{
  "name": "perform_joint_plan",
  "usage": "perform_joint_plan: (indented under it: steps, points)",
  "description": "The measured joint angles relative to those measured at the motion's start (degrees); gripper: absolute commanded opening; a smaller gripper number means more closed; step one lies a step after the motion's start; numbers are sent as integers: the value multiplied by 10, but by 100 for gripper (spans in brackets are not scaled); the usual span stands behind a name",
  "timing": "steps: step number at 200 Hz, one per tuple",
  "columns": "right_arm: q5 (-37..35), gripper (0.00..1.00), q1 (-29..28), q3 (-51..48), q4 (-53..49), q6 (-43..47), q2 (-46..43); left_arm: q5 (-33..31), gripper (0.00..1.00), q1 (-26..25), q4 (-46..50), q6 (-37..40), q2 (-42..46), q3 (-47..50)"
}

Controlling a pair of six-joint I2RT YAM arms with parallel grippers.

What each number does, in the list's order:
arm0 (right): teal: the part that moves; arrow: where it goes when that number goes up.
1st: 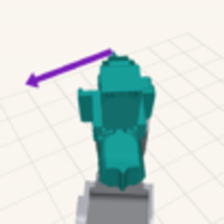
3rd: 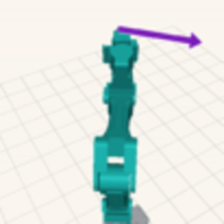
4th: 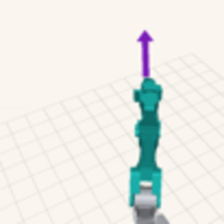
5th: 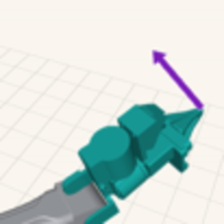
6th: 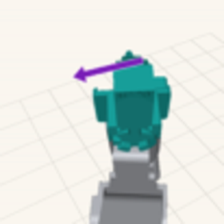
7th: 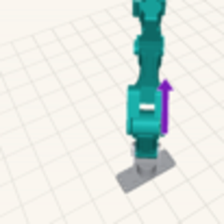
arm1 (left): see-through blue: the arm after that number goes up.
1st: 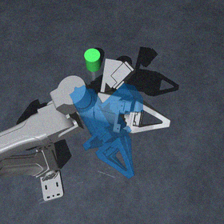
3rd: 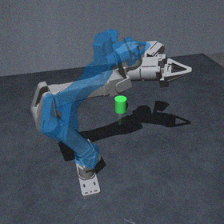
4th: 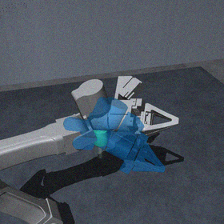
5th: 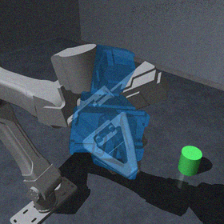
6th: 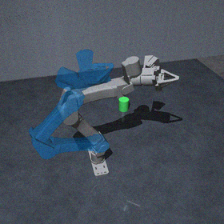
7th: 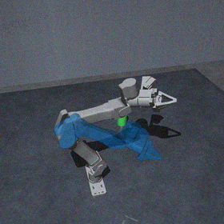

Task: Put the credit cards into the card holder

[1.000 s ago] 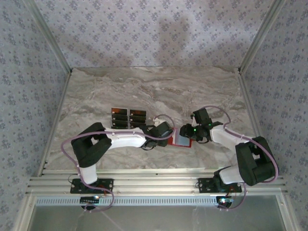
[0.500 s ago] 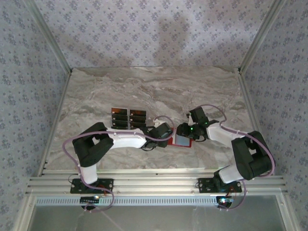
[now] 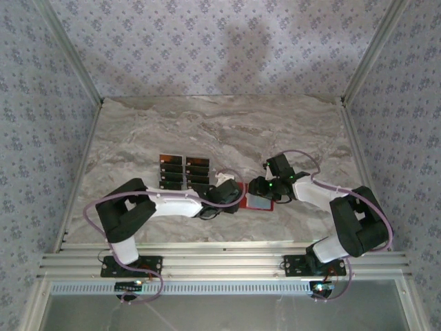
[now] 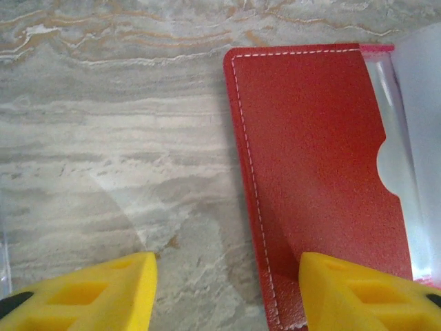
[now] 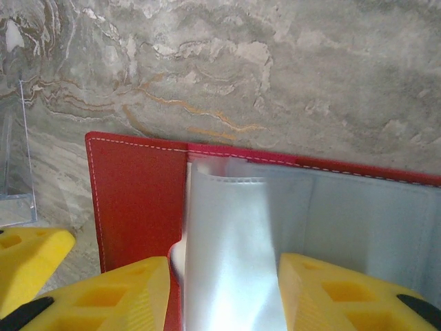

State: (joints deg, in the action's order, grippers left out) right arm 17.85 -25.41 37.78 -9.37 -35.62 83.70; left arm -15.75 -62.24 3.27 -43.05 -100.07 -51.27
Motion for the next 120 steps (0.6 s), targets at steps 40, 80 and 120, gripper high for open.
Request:
perform_joint_plan:
  steps: [40,80,120]
  points:
    - [0,48,0,0,4,-9,1,14,62,-3,-25,10,28,34]
    - [0,48,0,0,7,-10,3,32,63,-20,-77,33,33,48]
    - [0,48,0,0,9,-10,3,45,64,-35,-125,52,33,51]
